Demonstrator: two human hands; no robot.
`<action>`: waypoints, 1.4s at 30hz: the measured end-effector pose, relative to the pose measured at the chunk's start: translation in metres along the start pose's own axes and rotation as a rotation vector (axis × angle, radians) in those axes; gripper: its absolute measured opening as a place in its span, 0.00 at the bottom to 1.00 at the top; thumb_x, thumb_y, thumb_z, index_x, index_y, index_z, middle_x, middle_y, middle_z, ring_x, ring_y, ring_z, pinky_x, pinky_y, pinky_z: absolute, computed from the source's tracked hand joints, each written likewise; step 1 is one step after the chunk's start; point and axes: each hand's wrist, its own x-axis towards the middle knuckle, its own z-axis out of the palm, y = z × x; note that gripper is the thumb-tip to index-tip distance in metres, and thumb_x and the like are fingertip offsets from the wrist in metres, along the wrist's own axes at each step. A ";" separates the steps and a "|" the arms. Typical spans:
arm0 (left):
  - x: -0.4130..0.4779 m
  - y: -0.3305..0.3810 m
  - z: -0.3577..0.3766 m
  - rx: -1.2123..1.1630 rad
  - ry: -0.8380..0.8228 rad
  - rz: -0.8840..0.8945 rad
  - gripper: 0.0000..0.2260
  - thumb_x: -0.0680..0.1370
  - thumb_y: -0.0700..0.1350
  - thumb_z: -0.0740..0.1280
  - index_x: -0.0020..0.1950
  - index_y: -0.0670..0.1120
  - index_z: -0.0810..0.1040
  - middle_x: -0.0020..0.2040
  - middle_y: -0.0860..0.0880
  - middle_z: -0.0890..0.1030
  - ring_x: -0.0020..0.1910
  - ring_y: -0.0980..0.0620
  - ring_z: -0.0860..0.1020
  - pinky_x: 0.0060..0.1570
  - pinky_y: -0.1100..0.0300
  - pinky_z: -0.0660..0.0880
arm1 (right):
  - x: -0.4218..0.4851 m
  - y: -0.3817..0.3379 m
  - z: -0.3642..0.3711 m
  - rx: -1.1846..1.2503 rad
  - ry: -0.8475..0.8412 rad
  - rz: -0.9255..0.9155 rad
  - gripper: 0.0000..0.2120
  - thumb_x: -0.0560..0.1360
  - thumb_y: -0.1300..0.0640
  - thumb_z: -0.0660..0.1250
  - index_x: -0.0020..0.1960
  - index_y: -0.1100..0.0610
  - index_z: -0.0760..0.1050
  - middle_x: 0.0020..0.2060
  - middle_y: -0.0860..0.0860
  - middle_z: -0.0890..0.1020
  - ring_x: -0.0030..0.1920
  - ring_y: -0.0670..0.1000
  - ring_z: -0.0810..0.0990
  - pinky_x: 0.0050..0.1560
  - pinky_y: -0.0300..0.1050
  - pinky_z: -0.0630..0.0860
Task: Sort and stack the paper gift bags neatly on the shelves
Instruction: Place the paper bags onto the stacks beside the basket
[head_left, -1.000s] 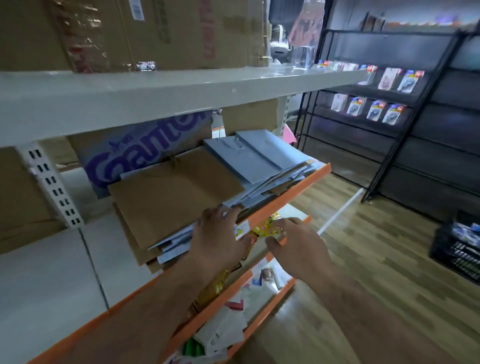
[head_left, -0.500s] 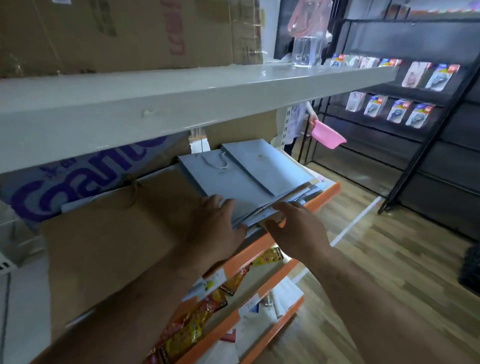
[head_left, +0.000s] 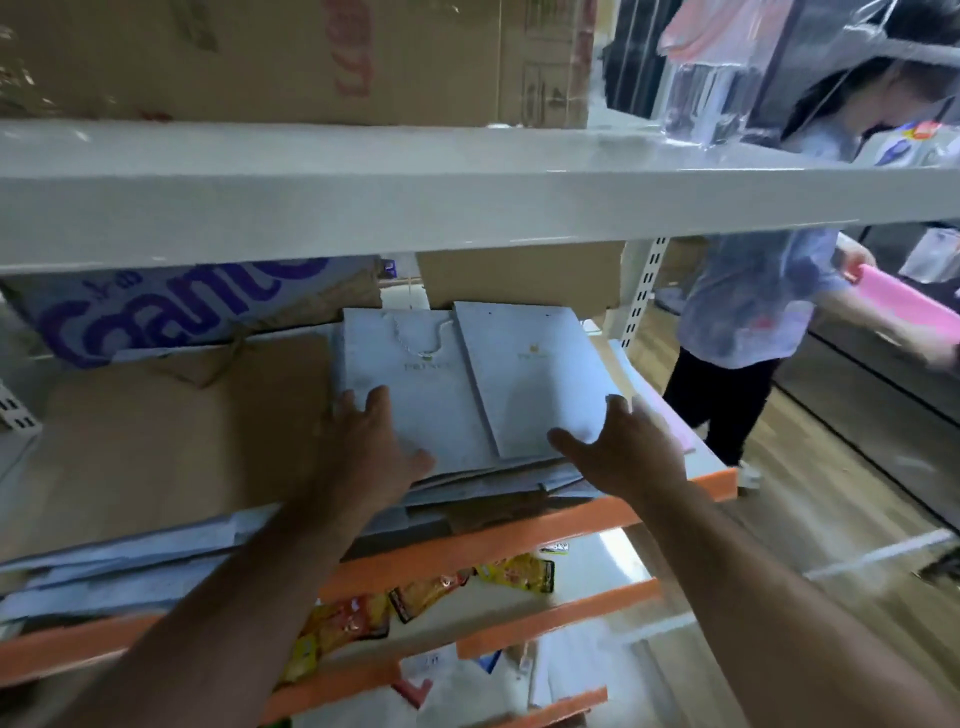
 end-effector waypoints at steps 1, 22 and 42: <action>0.000 0.001 0.003 -0.008 0.002 -0.033 0.42 0.73 0.60 0.72 0.78 0.48 0.54 0.77 0.39 0.57 0.73 0.36 0.61 0.67 0.46 0.66 | 0.007 0.004 0.002 -0.010 -0.027 -0.002 0.41 0.67 0.25 0.63 0.67 0.54 0.66 0.62 0.57 0.75 0.63 0.61 0.74 0.53 0.52 0.72; 0.008 0.016 0.010 -0.649 0.198 -0.423 0.16 0.73 0.40 0.71 0.60 0.44 0.76 0.49 0.45 0.82 0.41 0.49 0.80 0.35 0.60 0.76 | 0.058 0.029 0.000 0.386 -0.124 0.079 0.35 0.57 0.44 0.83 0.52 0.59 0.67 0.43 0.55 0.76 0.44 0.58 0.77 0.34 0.47 0.69; -0.017 0.000 0.000 -1.174 0.294 -0.429 0.11 0.77 0.36 0.70 0.56 0.49 0.79 0.54 0.46 0.83 0.51 0.45 0.81 0.55 0.46 0.79 | 0.041 0.017 -0.017 1.488 -0.346 0.042 0.10 0.77 0.70 0.63 0.56 0.66 0.78 0.50 0.59 0.84 0.45 0.57 0.84 0.42 0.48 0.81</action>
